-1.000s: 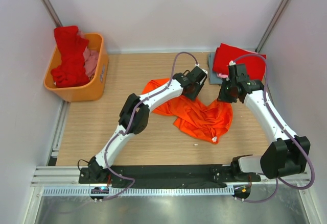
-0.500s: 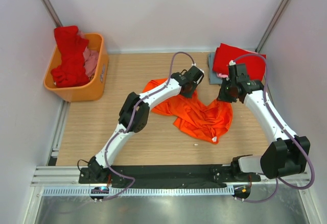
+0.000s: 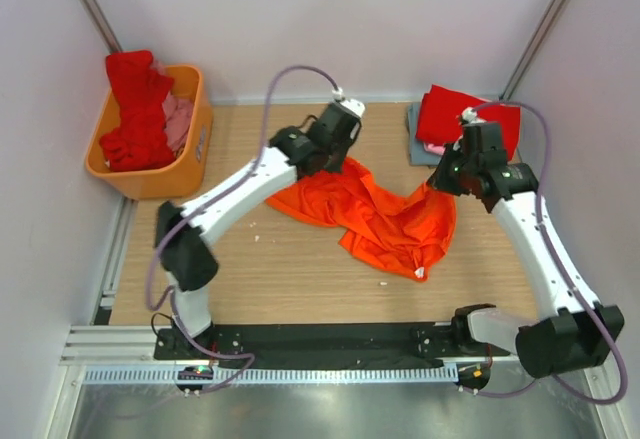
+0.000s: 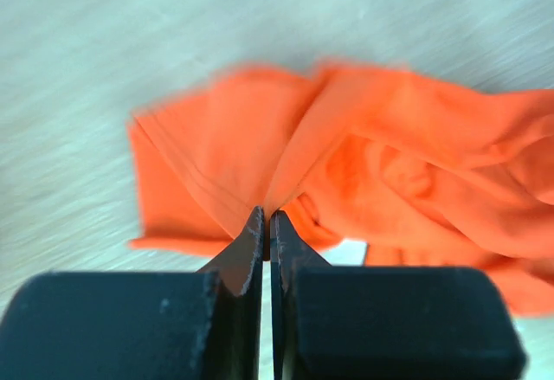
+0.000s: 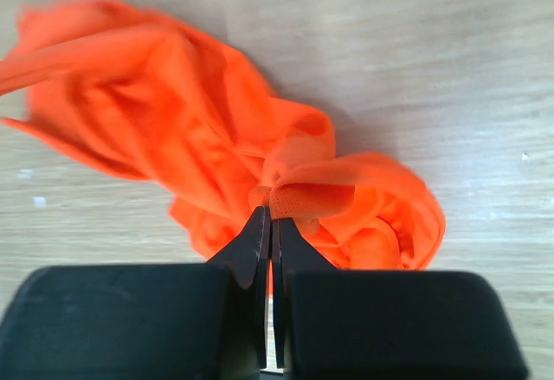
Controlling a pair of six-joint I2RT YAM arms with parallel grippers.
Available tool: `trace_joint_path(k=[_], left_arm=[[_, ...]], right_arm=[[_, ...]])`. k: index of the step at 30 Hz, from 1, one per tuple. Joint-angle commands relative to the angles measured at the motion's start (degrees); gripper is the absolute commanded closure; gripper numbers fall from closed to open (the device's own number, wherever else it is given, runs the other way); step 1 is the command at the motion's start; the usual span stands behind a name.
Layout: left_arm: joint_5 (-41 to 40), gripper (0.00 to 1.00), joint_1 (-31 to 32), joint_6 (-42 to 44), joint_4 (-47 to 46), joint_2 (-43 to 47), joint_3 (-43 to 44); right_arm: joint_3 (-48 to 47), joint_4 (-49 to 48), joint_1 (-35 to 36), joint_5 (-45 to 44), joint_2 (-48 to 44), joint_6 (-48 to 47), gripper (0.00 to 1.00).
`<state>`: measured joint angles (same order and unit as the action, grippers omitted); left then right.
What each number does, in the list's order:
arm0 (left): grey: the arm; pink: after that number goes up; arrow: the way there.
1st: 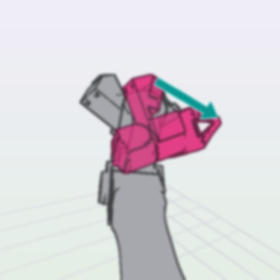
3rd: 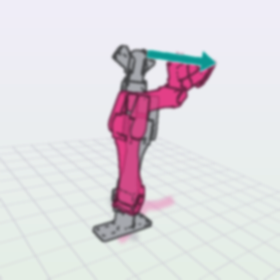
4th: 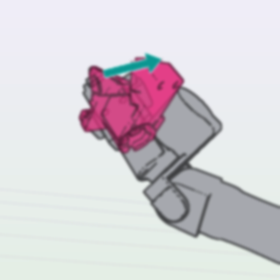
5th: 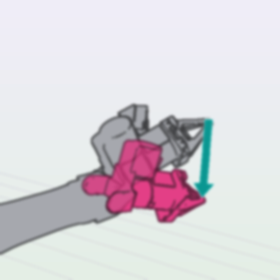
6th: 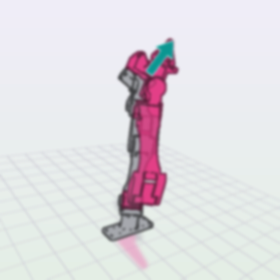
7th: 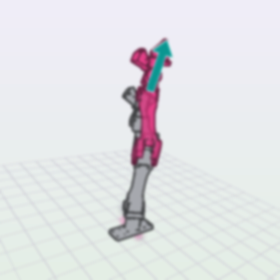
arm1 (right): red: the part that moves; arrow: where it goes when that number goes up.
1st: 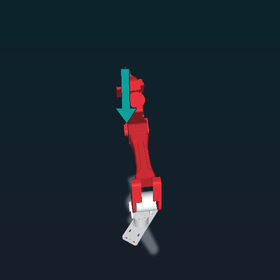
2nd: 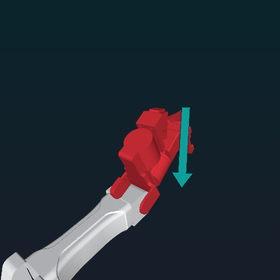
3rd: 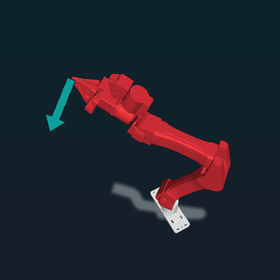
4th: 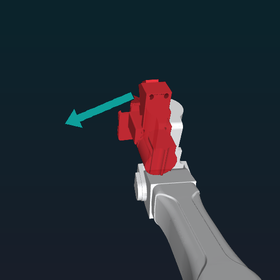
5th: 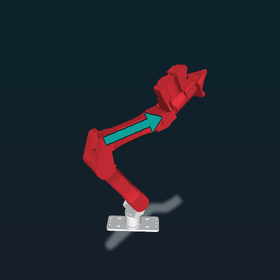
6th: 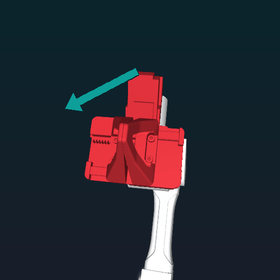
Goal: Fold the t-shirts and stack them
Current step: Flatten the tshirt out
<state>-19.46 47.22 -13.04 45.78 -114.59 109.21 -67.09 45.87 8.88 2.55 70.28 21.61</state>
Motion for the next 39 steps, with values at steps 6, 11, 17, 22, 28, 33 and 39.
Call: trace_joint_path(k=[6, 11, 17, 22, 28, 33, 39], left_arm=[[-1.72, 1.00, 2.17, -1.47, 5.01, 37.04, -8.57], [-3.12, 1.00, 5.51, -2.16, 8.80, 52.16, -9.01], [2.66, 1.00, 5.51, -1.29, 8.80, 67.73, -8.84], [3.73, 1.00, 4.99, -1.12, 9.76, 72.22, -4.98], [0.49, 1.00, 4.63, 1.43, 8.89, 68.98, -2.59], [-9.25, 1.00, 4.63, 6.00, 4.15, 62.83, -8.73], [-8.10, 1.00, -6.71, 6.82, -1.39, 47.40, -12.61]], right_arm=[[-16.85, 4.66, -0.18, 1.41, -18.94, 5.55, 0.99], [-27.56, 5.13, -0.18, -4.80, -30.09, 8.80, 0.99], [-28.01, -3.58, -0.18, -9.76, -45.21, 9.08, 0.99], [-27.82, -12.20, -0.18, -8.08, -48.75, 6.79, 0.99], [-33.62, -10.89, -0.18, -10.01, -35.76, 4.32, 0.99], [-37.15, -6.32, -0.18, -12.83, -21.52, 5.46, 0.99], [-33.81, -4.04, -0.18, -14.68, 0.96, 11.44, 0.99]])
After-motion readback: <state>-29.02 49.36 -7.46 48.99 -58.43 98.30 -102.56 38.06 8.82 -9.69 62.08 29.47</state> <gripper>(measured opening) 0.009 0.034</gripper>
